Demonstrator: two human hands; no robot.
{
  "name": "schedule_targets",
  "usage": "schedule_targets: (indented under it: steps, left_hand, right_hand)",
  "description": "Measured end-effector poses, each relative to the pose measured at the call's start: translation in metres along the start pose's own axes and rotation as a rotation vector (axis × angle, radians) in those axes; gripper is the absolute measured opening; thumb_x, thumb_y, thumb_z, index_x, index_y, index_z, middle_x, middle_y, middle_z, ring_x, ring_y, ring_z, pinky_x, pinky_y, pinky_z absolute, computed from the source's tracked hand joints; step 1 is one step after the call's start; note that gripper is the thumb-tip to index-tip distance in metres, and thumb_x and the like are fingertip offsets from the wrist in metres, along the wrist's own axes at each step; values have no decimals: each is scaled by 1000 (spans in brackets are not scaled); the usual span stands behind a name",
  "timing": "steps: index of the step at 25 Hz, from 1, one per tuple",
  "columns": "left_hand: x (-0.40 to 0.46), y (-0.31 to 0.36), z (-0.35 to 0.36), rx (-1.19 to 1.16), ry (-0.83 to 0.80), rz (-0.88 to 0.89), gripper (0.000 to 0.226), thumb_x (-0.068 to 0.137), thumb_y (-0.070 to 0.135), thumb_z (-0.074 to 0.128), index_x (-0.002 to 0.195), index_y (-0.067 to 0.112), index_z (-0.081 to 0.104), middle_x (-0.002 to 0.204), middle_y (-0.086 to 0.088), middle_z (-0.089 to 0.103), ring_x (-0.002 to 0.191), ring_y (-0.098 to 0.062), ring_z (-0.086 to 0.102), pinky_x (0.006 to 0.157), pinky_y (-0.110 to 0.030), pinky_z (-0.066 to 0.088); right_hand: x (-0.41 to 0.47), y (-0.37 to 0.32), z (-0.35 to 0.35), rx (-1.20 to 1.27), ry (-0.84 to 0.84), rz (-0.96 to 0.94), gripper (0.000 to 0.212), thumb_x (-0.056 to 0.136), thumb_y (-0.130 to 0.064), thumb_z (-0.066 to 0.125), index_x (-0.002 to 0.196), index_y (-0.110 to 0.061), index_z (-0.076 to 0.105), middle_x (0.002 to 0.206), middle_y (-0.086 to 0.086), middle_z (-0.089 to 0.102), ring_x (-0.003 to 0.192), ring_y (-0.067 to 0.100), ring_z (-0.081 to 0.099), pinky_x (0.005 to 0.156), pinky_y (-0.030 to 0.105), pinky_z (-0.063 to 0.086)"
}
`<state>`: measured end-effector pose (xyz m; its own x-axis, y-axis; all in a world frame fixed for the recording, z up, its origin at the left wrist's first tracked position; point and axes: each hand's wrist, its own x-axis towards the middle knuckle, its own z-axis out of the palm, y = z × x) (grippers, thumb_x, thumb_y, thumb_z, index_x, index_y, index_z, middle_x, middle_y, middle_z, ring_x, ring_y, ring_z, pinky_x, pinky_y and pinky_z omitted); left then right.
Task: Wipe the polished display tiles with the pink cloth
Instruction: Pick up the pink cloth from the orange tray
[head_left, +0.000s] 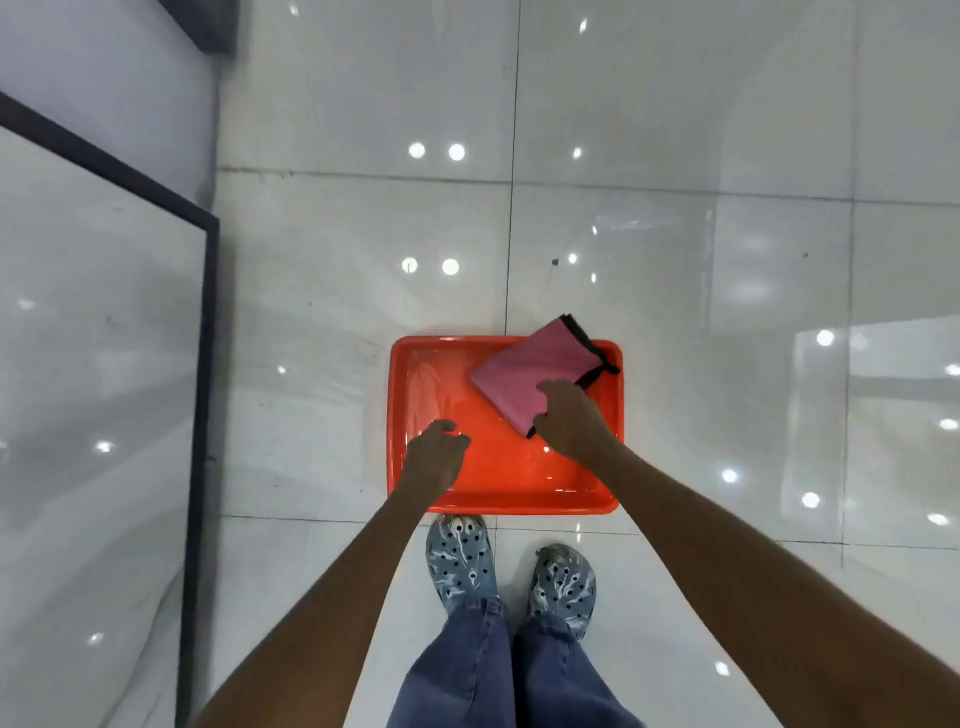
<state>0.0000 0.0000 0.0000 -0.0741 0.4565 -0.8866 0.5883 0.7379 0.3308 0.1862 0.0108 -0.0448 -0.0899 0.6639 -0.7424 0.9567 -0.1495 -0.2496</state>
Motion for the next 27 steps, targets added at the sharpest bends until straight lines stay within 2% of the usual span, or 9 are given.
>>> schedule_targets:
  steps: [5, 7, 9, 13, 16, 19, 23, 25, 27]
  left_hand:
    - [69, -32, 35, -81, 16, -23, 39, 98, 18, 52, 135, 5, 52, 123, -16, 63, 100, -29, 61, 72, -21, 35]
    - [78, -38, 42, -84, 12, -7, 38, 99, 19, 52, 135, 6, 52, 127, -14, 61, 101, -22, 58, 73, -18, 34]
    - [84, -39, 43, -98, 26, -8, 38, 100, 20, 51, 136, 7, 51, 129, -13, 60, 111, -24, 58, 78, -20, 36]
    - [75, -33, 36, -107, 44, -16, 40, 100, 22, 50, 138, 8, 50, 133, -11, 57, 114, -24, 57, 81, -21, 36]
    - [51, -18, 26, -150, 45, -37, 40, 100, 21, 50, 137, 7, 51, 132, -14, 58, 101, -24, 59, 79, -23, 38]
    - [8, 8, 11, -144, 30, -30, 40, 100, 21, 50, 138, 7, 50, 125, -12, 62, 85, -17, 56, 74, -23, 41]
    - [-60, 47, -18, -149, 56, -8, 40, 100, 19, 48, 138, 9, 49, 95, 0, 60, 64, -4, 46, 46, -7, 36]
    - [-95, 68, -33, -144, 78, 3, 39, 101, 20, 47, 138, 9, 49, 82, 6, 53, 65, -6, 47, 51, -11, 36]
    - [-134, 90, -48, -140, 86, 35, 40, 101, 20, 47, 139, 9, 48, 91, 0, 58, 75, -13, 52, 59, -18, 38]
  right_hand:
    - [92, -5, 16, -469, 191, -252, 53, 90, -7, 48, 141, -9, 36, 147, 10, 35, 133, 29, 34, 100, 40, 37]
    - [111, -2, 21, -744, 289, -257, 52, 93, -13, 49, 141, -6, 32, 146, 13, 34, 138, 31, 29, 108, 43, 32]
    - [117, 0, 20, -822, 324, -204, 54, 89, -15, 57, 136, -4, 32, 136, 15, 42, 128, 31, 41, 111, 44, 28]
    - [107, -2, 9, -750, 274, -212, 40, 86, -5, 59, 123, -5, 43, 117, 11, 49, 101, 23, 54, 91, 34, 39]
    - [79, -6, -6, -632, 136, -103, 24, 92, -8, 50, 116, -8, 55, 116, 11, 54, 106, 25, 55, 97, 38, 38]
    - [38, -7, -33, -406, 95, -44, 27, 95, -8, 44, 119, -9, 58, 122, 15, 52, 110, 33, 56, 96, 45, 41]
    - [-27, -10, -88, -160, 81, -188, 38, 99, -9, 40, 137, -13, 46, 117, 18, 49, 95, 36, 61, 83, 40, 49]
    - [-57, -15, -119, -145, 50, -213, 47, 100, -15, 41, 146, -21, 35, 115, 14, 51, 100, 34, 58, 88, 38, 46]
    - [-92, -21, -151, -76, 45, -182, 48, 99, -20, 46, 146, -24, 37, 119, 13, 49, 106, 35, 55, 91, 38, 44]
